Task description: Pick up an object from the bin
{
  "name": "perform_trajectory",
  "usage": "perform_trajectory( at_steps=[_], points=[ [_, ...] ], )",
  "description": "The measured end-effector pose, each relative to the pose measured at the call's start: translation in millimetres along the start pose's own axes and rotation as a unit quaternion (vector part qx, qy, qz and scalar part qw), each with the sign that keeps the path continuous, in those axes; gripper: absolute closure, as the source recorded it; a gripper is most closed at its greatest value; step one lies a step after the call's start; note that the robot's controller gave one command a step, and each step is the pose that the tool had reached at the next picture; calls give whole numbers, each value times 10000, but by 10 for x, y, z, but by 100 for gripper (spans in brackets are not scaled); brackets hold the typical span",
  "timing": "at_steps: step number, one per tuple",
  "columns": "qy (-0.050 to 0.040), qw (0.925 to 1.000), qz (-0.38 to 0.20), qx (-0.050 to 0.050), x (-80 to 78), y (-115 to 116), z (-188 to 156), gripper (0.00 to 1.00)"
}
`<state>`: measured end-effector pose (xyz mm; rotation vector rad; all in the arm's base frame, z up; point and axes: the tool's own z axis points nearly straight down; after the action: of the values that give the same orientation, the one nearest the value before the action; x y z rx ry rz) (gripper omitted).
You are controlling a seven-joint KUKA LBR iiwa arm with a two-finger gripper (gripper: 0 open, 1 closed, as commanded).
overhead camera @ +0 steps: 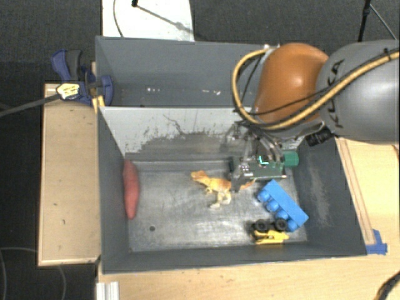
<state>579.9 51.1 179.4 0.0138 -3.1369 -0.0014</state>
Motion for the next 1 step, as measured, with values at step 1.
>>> perform_trajectory(
  at_steps=[1],
  points=[
    [-39, 10000, 5, -1, -17, -2, -44, 0]
  ],
)
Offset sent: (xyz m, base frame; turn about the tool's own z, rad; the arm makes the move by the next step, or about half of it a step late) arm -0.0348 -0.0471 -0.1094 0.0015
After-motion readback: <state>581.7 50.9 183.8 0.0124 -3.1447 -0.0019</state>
